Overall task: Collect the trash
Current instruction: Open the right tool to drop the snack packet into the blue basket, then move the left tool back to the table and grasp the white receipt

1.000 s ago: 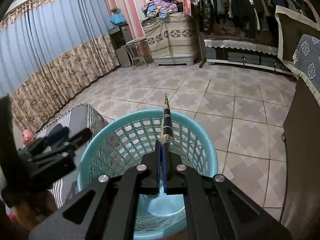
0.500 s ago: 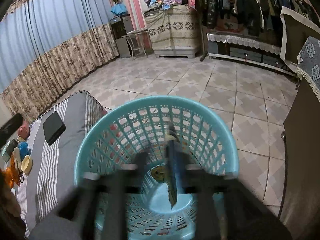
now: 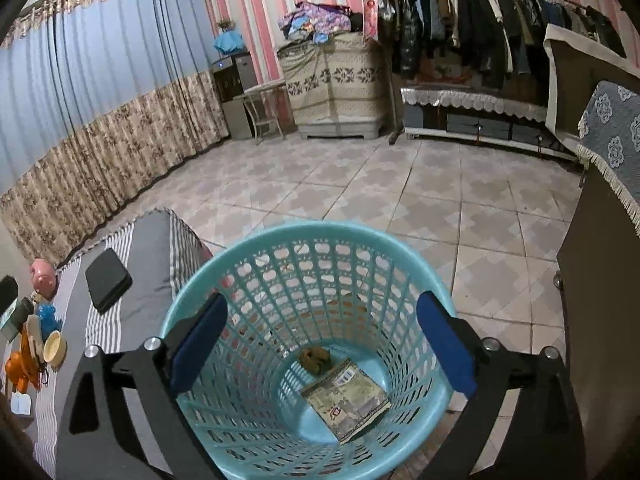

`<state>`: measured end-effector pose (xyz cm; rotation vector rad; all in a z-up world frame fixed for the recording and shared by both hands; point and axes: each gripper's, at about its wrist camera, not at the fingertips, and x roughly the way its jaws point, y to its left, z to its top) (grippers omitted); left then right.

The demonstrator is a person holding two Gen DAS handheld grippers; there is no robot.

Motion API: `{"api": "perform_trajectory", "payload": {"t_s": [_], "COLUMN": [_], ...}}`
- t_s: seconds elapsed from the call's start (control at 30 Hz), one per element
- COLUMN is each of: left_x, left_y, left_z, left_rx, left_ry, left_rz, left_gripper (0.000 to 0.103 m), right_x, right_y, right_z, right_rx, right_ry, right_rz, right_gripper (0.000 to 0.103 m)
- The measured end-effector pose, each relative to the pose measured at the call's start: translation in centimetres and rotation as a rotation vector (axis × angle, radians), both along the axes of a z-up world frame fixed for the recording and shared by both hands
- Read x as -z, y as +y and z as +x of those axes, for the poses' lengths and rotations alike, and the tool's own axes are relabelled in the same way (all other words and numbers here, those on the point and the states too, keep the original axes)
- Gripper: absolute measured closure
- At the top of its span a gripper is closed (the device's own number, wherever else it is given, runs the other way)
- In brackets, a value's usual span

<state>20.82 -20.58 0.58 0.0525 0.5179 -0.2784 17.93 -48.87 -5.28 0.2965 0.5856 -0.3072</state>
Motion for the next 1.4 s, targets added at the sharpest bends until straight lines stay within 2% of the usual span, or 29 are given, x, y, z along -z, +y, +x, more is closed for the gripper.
{"api": "perform_trajectory", "payload": {"t_s": [0.33,0.63,0.87,0.97,1.2,1.4], "left_x": [0.3,-0.2,0.0,0.3,1.5,2.9], "left_y": [4.0,9.1,13.1,15.7,21.8,26.4], "left_z": [-2.3,-5.3,-7.9,-9.4,-10.5,-10.8], "left_rx": [-0.056,-0.091,-0.098,-0.135,-0.248,-0.332], "left_ry": [-0.017,-0.043,-0.031,-0.037,0.009,0.056], "left_rz": [0.017,0.0,0.039,0.043,0.011,-0.002], "left_gripper": [0.006,0.006,0.006,0.006,0.006,0.006], "right_x": [-2.2,-2.9,-3.0,-2.8,-1.6,-1.3], "right_y": [4.1,9.7,15.1,17.2,21.6,24.2], "right_z": [-1.1,-2.7,-3.4,-3.8,-4.7,-5.7], "right_rx": [-0.056,-0.17,-0.277,-0.31,-0.357,-0.355], "right_ry": [-0.061,-0.1,-0.11,-0.119,-0.099,-0.097], "right_rz": [-0.073,-0.097,-0.114,-0.116,-0.134,-0.162], "right_gripper": [0.007,0.005,0.005,0.005,0.005,0.005]}}
